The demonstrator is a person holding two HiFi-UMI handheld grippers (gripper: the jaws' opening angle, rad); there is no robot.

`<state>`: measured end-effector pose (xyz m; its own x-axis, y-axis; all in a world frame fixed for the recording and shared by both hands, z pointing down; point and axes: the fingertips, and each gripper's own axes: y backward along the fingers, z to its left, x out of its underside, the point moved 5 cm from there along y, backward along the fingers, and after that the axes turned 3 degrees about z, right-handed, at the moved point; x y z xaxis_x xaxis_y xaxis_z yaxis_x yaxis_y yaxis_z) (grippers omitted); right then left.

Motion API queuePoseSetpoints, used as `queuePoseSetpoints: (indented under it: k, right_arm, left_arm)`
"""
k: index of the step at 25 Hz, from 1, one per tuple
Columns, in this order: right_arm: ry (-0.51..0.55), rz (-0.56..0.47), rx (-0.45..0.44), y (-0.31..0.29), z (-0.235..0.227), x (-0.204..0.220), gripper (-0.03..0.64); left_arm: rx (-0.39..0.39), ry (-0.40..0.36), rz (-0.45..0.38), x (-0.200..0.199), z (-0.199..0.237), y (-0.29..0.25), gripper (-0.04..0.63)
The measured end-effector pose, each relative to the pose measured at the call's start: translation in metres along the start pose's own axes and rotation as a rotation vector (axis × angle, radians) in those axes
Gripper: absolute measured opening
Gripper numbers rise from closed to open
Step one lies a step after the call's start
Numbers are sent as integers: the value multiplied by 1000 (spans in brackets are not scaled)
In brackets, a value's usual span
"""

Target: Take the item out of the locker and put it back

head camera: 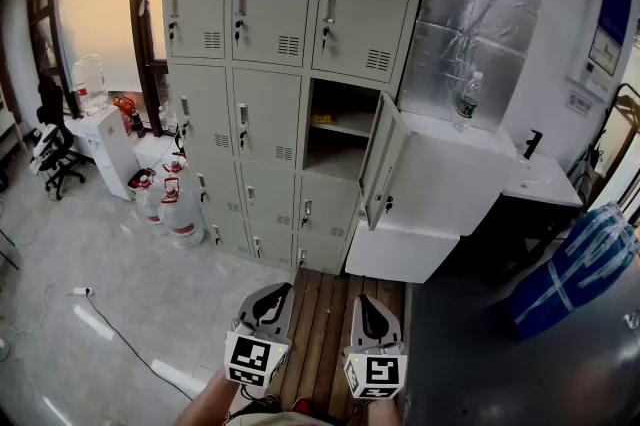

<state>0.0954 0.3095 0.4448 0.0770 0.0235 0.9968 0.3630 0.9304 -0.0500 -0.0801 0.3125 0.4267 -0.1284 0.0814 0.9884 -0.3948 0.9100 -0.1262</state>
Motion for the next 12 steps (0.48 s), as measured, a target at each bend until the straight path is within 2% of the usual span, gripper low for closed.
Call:
queuePoseSetpoints:
  k: [12]
  right_arm:
    - [-17, -8, 2, -5, -15, 8, 17]
  left_arm:
    - [-8, -7, 16, 7, -8, -13, 23]
